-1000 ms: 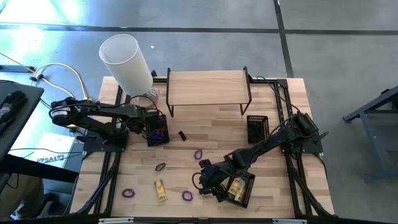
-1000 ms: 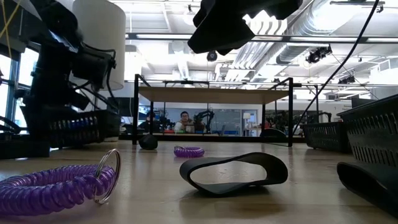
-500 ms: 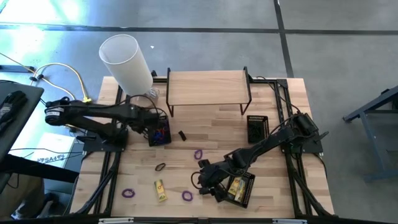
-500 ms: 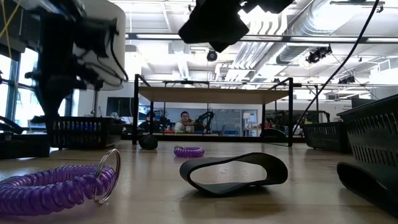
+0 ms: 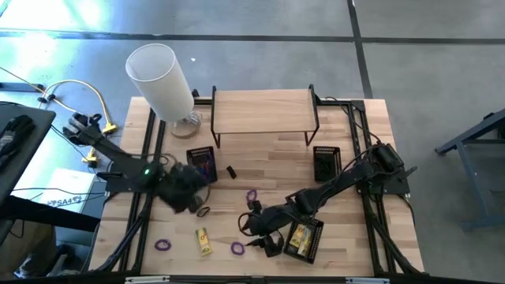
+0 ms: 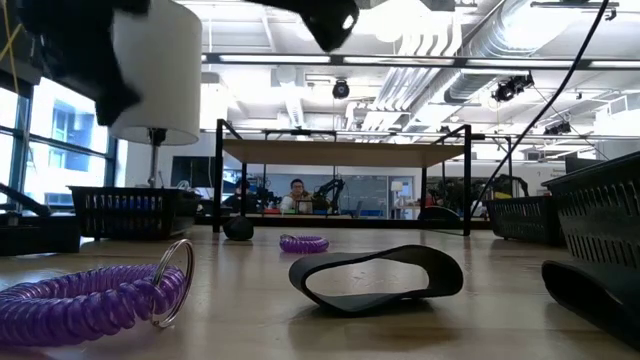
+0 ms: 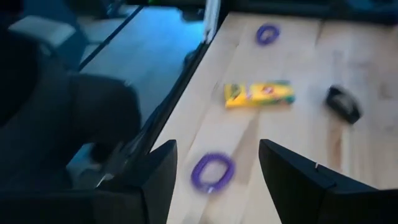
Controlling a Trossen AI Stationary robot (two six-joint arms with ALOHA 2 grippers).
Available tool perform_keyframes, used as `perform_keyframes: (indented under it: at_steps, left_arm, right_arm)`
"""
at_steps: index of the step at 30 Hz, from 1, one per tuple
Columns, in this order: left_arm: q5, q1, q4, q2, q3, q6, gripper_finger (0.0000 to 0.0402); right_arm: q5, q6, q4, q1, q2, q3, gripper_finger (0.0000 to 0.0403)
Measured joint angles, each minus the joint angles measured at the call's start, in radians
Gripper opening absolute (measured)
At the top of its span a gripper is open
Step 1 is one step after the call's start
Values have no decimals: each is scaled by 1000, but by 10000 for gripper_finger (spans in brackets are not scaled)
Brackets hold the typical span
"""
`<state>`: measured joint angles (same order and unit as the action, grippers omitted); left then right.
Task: Pick & Place Office Desk Supplies
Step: Put the rubber band into the top right bin
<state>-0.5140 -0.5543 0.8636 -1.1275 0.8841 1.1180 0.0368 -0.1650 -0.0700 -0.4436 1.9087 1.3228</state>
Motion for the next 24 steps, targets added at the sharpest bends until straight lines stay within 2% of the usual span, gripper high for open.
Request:
perform_keyframes:
  at_steps: [3, 8, 10, 16, 20, 24]
  left_arm:
    - [-100, -116, -214, -3, 0, -77, 1]
    - [-274, -258, -571, -54, 0, -355, 1]
    - [-309, -278, -708, -93, 0, -457, 1]
    - [-318, -300, -1038, -189, 0, -682, 1]
    - [-298, -300, -1117, -197, 0, -718, 1]
    - [-296, -300, -1121, -196, 0, -718, 1]
  right_arm:
    - [-139, -1, -51, -16, 0, 0, 215]
    - [-381, -59, -172, -29, 12, 0, 215]
    - [-400, -55, -223, -29, 12, 0, 215]
    - [-448, -71, -387, -34, 46, 0, 215]
    - [-478, -70, -445, -32, 65, 0, 215]
    - [-489, -12, -502, -32, 74, 0, 215]
